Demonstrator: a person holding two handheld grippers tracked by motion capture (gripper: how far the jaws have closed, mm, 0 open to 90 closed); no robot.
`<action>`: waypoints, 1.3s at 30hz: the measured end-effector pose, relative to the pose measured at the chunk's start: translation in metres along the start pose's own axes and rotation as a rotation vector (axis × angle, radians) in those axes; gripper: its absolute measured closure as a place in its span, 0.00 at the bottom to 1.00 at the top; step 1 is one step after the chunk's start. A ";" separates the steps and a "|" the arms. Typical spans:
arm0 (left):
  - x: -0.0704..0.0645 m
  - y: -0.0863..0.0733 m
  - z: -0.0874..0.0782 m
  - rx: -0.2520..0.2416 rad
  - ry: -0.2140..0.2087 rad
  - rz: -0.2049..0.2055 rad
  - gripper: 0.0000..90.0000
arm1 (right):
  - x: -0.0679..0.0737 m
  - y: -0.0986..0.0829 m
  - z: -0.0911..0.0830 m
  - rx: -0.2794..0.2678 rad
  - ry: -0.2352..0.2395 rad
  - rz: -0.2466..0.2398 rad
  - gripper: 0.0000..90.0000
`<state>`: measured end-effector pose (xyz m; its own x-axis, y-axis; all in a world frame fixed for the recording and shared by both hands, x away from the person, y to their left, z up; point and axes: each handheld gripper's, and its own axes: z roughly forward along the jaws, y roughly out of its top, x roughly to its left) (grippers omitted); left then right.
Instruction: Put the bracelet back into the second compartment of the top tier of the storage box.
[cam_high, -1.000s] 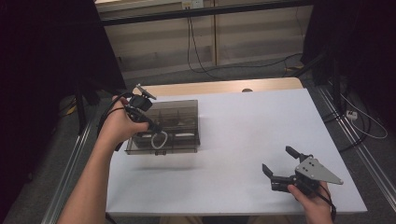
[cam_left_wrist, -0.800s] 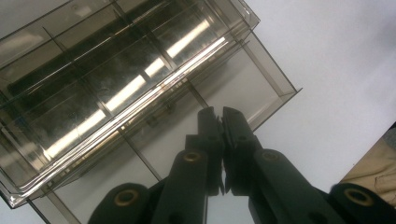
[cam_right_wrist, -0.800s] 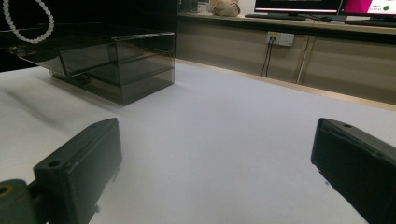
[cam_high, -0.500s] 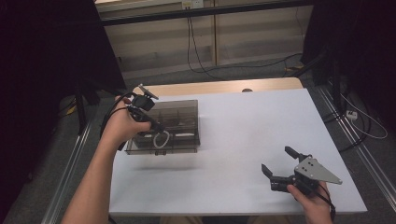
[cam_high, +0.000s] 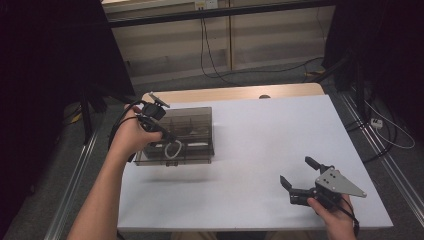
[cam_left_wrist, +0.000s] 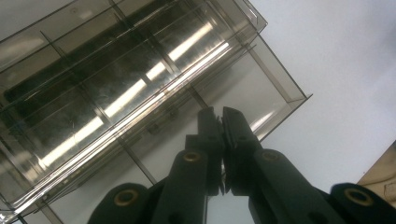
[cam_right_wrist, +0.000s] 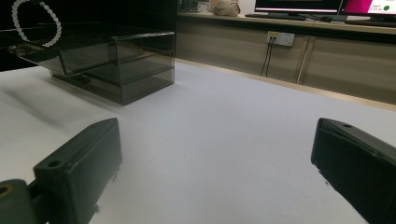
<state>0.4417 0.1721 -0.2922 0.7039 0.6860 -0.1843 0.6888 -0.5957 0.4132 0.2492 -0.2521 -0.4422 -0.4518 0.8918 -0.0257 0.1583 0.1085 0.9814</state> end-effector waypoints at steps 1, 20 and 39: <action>0.000 0.000 0.000 -0.003 -0.001 0.000 0.97 | 0.000 0.000 0.000 -0.001 0.002 -0.001 0.02; 0.000 -0.005 0.011 -0.010 -0.012 -0.001 0.97 | 0.000 0.000 0.000 -0.003 0.002 -0.003 0.02; 0.007 -0.010 0.016 -0.014 0.005 0.002 0.96 | 0.000 0.000 0.000 -0.005 0.002 -0.005 0.02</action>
<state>0.4426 0.1757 -0.3120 0.7041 0.6870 -0.1795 0.6852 -0.5911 0.4255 0.2489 -0.2521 -0.4417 -0.4542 0.8904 -0.0298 0.1516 0.1103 0.9823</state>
